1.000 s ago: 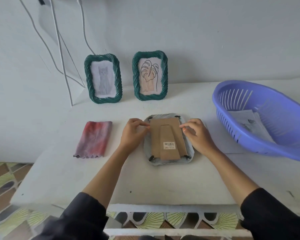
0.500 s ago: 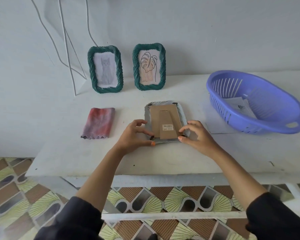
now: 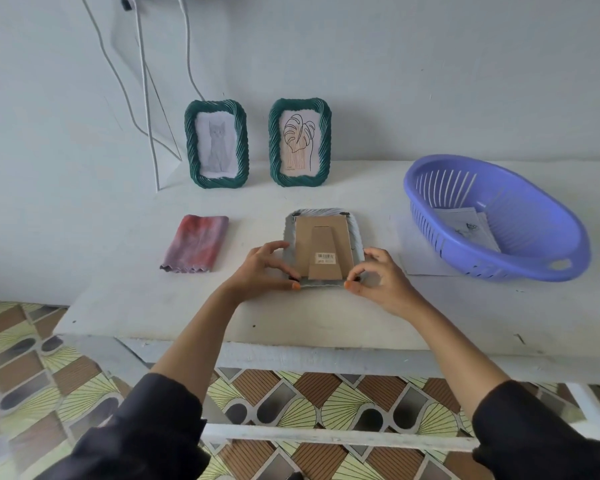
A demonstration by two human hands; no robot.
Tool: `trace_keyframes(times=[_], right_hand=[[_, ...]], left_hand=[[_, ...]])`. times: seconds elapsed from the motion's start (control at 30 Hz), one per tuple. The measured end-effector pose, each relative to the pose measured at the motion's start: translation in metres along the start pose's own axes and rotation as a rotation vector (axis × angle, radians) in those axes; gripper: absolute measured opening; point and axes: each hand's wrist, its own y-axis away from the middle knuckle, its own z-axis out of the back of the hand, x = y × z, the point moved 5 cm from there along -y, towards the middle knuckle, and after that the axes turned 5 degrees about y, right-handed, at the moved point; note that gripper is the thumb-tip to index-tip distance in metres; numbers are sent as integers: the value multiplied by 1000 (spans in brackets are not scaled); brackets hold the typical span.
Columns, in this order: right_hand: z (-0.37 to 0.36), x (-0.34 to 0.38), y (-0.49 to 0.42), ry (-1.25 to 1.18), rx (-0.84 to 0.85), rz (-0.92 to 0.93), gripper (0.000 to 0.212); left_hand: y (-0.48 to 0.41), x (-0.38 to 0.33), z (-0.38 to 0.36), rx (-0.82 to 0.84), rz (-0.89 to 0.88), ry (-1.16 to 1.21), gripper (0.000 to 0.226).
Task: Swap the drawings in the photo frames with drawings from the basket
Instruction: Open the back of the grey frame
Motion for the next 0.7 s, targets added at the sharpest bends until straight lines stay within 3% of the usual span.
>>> trace_keyframes(times=[0.13,0.27,0.37,0.53,0.7], right_hand=[[10,0,-8,-105,-62,-15,20],[13,-2,-25,52,-245,-103,28],[4,-3,-26,246,-269,-119,33],[0,-7,-23,329,-258,-81,35],[0,-8,-23,354,-256,-74,36]], left_hand=[[-6,1,6,-184,112,332,14],[-19,5,-1,-386,199,78,21],[-22,5,-11,-485,230,48,18],[-24,2,-12,-510,266,105,17],[-23,-6,-11,-549,330,321,17]])
